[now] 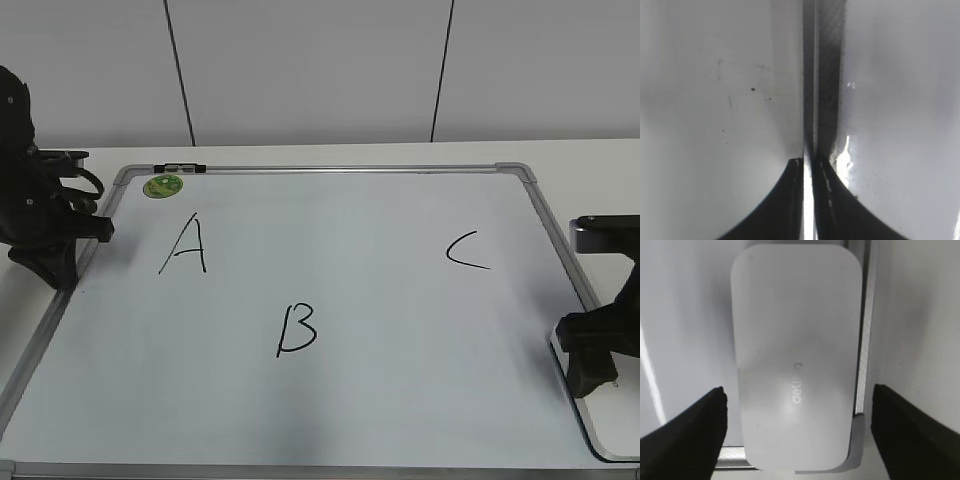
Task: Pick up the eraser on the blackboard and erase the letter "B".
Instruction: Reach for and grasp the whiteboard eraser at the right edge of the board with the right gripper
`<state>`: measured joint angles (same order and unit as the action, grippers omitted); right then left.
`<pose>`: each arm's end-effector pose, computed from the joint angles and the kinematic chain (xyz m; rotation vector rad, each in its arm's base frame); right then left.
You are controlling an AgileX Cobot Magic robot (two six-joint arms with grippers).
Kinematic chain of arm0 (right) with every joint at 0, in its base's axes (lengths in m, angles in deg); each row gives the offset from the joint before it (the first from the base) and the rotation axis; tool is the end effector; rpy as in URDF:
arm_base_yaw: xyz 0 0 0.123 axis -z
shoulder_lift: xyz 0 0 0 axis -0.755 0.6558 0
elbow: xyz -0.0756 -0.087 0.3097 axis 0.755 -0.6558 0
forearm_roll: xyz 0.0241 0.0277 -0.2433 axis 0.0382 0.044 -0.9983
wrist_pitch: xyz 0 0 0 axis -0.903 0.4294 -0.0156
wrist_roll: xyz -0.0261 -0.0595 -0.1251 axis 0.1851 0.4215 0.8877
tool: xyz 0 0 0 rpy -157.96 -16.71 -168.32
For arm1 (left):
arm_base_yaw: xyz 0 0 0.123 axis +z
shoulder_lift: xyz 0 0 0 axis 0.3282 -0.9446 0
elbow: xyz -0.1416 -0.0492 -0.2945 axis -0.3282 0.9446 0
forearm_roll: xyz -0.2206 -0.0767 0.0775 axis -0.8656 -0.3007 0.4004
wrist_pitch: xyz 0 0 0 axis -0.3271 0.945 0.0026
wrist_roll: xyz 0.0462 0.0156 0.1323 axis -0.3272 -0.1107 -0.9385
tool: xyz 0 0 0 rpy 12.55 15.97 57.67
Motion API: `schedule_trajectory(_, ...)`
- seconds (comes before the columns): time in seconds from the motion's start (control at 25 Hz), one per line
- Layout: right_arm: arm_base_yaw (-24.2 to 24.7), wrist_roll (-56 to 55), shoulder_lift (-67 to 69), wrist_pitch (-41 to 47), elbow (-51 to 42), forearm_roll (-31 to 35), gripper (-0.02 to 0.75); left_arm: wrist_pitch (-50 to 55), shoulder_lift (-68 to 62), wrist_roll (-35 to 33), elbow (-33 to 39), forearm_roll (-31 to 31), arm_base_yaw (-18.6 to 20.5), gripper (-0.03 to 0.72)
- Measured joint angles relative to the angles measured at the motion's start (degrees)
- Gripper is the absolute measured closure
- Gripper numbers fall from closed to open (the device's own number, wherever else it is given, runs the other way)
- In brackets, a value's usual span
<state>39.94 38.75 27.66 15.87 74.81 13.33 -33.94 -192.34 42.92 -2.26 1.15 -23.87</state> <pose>0.2523 0.0362 0.1717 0.0020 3.0675 -0.0258 0.4334 -0.0338 0.1208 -0.0229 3.0767 0.0122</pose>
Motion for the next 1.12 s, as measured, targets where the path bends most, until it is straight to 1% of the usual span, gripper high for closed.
schedule_trajectory(0.24, 0.0, -0.13, 2.5, -0.82, 0.09, -0.14, 0.065, 0.0, 0.0, 0.0, 0.0, 0.0, 0.0, 0.654)
schedule_trajectory(0.56, 0.0, -0.26, 5.06, -4.19, 0.22, -0.14, 0.076, 0.0, 0.0, 0.0, 0.0, -0.04, 0.0, 0.654)
schedule_trajectory(0.72, 0.0, -0.26, 5.06, -5.14, 0.36, 0.09, 0.115, -0.04, 0.0, 0.0, 0.0, -0.18, 0.0, 0.654)
schedule_trajectory(0.76, 0.0, -0.26, 5.06, -5.14, 0.36, 0.09, 0.143, -0.04, 0.0, 0.0, 0.0, -0.27, 0.0, 0.654)
schedule_trajectory(0.88, 0.0, -0.28, 5.06, -5.14, 0.36, -0.14, 0.184, -0.04, 0.0, 0.0, 0.0, -0.27, 0.0, 0.654)
schedule_trajectory(1.12, 0.0, -0.28, 5.06, -5.14, 0.36, -0.22, 0.196, -0.13, 0.0, 0.0, 0.0, -0.4, 0.0, 0.653)
